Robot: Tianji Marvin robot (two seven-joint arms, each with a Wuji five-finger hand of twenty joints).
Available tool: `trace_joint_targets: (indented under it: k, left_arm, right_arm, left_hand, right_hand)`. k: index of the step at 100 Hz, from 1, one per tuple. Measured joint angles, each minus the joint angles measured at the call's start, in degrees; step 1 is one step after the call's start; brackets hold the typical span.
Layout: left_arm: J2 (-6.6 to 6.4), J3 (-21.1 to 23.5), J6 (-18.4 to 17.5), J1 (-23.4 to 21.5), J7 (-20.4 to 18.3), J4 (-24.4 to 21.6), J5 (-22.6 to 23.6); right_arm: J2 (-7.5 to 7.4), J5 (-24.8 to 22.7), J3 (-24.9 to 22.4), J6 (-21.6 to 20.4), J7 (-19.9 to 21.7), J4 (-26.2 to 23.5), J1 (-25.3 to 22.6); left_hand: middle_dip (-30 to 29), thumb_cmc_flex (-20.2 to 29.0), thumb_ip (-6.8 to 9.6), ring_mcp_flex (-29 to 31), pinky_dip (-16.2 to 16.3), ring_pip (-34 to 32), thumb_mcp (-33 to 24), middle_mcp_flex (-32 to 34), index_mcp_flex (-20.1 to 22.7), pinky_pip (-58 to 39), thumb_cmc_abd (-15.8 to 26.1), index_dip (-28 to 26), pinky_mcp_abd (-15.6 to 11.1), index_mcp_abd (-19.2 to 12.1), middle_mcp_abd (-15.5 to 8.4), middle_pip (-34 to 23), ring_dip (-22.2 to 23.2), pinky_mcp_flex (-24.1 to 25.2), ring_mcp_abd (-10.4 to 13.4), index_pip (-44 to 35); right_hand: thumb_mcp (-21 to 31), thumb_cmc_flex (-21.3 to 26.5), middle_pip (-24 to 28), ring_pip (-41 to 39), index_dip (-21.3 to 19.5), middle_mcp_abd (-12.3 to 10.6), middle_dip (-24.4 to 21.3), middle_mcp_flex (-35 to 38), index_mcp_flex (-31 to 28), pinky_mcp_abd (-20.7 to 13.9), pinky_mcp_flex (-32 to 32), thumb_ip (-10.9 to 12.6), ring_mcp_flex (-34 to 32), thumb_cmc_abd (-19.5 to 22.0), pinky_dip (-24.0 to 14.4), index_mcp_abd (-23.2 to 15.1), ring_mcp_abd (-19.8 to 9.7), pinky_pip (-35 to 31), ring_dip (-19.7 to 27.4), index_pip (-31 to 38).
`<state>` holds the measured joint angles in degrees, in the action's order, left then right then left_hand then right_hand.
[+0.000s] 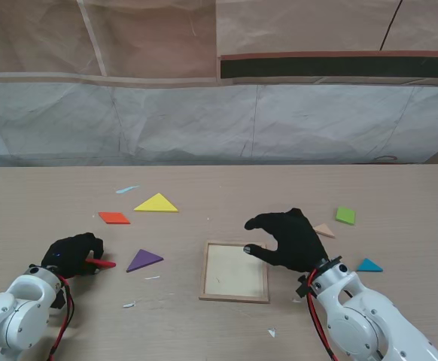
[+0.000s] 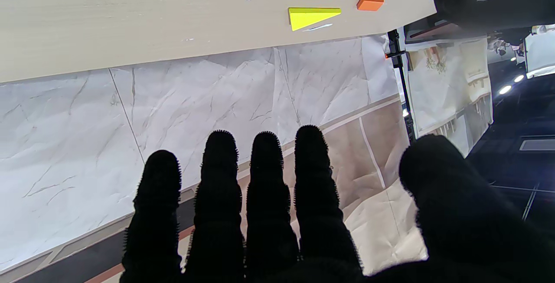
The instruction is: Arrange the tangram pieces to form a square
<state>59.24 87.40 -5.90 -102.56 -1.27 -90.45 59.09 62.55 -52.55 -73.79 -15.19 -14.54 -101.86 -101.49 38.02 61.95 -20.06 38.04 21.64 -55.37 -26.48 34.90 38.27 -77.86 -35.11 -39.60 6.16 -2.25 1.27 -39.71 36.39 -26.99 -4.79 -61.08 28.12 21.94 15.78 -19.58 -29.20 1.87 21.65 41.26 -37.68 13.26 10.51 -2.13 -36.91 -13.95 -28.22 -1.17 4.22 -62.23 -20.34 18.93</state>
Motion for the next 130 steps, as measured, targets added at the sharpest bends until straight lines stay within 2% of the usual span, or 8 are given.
trace_joint_targets:
  k: [14,23,31,40,62,93,105,130]
  left_arm:
    - [0.10,0.1,0.8,-0.2,-0.6,-0.1,-1.1]
    - [0.22,0.4,0.5,-0.2,-0.6,-0.1,-1.2]
    - [0.37,0.9,-0.2,-0.4,-0.6,-0.1,-1.3]
    - [0.44,1.7,-1.0,-0.7,-1.5,-0.4,-1.3]
    - [0.44,3.9,-2.9,-1.8,-5.5,-2.2,-3.0]
    - [0.47,7.0,-7.3,-3.1,-8.9,-8.0,-5.3]
    - [0.38,7.0,-8.0,-2.9,-11.6,-10.9,-9.2]
    - [-0.69,0.9,-9.7,2.0,-15.5,-12.1,-13.1]
  right_arm:
    - [0.02,0.0,0.0,0.0,-0.3,0.0,-0.1]
    - [0.03,0.0,-0.2,0.0,-0.2,0.0,-0.3]
    - [0.03,0.0,-0.3,0.0,0.0,-0.1,-0.4]
    - [0.03,-0.1,-0.4,0.0,0.1,-0.1,-0.4]
    - [-0.10,-0.4,-1.4,-1.2,2.8,-0.5,0.1]
    - [-1.07,-0.5,-2.9,-4.5,10.4,-1.3,2.1]
    - [-1.36,-0.8,-3.9,-5.8,12.1,-1.6,2.7]
    - [-1.91,-2.5,-5.8,-9.7,14.4,-2.2,3.1]
  left_hand:
    - [0.9,0.6,1.73,7.4,4.7,8.6,1.4,16.3,1.1,3.5,2.5,7.4,2.8,1.5,0.7,14.2,-2.6,-3.5,-4.1,4.9]
    - [3.3,0.9,5.69,10.9,4.9,10.1,2.1,18.6,1.8,5.0,2.6,11.0,4.2,2.9,0.7,19.1,-3.8,-6.6,-5.0,6.6]
    - [3.3,1.6,7.43,12.0,4.9,10.1,2.5,19.6,3.0,5.7,2.5,12.5,5.1,4.5,0.7,21.6,-4.0,-8.1,-5.4,8.2]
    - [3.3,1.7,7.46,12.0,4.5,9.4,2.5,19.8,3.0,5.8,2.4,12.6,5.5,5.0,0.8,22.4,-4.0,-8.6,-5.9,8.2]
    - [3.6,3.4,7.46,12.0,4.4,8.6,2.4,22.1,3.1,5.7,2.3,12.6,6.4,7.6,6.6,21.9,-4.0,-8.7,-6.7,8.3]
    - [3.6,3.4,7.47,11.9,4.5,7.6,2.3,22.1,3.1,4.8,2.3,12.5,6.8,8.3,7.4,21.9,-4.0,-9.2,-7.3,8.4]
    - [3.6,3.4,7.47,11.9,4.6,7.3,2.3,22.1,3.1,4.4,2.3,12.5,6.8,8.3,7.5,21.9,-4.0,-9.2,-7.4,8.5]
    - [3.6,3.4,7.47,11.9,4.7,6.4,2.3,22.1,3.1,3.4,2.3,11.8,6.8,8.4,7.6,21.8,-4.0,-9.3,-7.9,9.3]
  right_hand:
    - [0.0,0.0,0.0,0.0,0.0,0.0,0.0,0.0,0.0,0.0,0.0,0.0,0.0,0.0,0.0,-0.1,0.0,0.0,0.0,0.2]
    - [0.0,0.0,0.0,0.0,0.0,0.0,0.0,0.0,-0.3,0.0,0.0,0.0,0.0,0.0,0.0,-0.1,0.0,0.0,0.0,0.6]
    - [0.0,0.0,0.0,0.0,0.0,0.0,0.0,0.0,-0.3,0.0,0.0,0.0,0.0,0.0,0.0,-0.1,0.0,0.0,0.0,0.6]
    - [0.0,0.0,0.0,0.0,0.0,0.0,0.0,0.0,-0.3,0.0,0.0,0.0,0.0,0.0,0.0,-0.1,0.0,0.0,0.0,0.6]
    - [0.0,0.0,0.0,0.0,0.0,0.0,0.0,0.0,-0.3,0.0,0.0,0.0,0.0,0.0,0.0,-0.1,0.0,0.0,0.0,0.6]
    - [0.0,0.0,0.0,0.0,0.0,0.0,0.0,0.0,0.1,0.0,0.0,0.0,0.0,0.0,0.0,-0.1,0.0,0.0,0.0,0.2]
    - [0.0,0.0,0.0,0.0,0.0,0.0,0.0,0.0,0.3,0.0,0.0,0.0,0.0,0.0,0.0,-0.2,0.0,0.0,0.0,-0.2]
    - [0.0,0.0,-0.2,0.0,-0.1,0.0,0.0,-0.1,3.2,0.0,0.0,0.0,0.0,0.0,0.0,-0.2,0.0,0.6,0.0,-1.9]
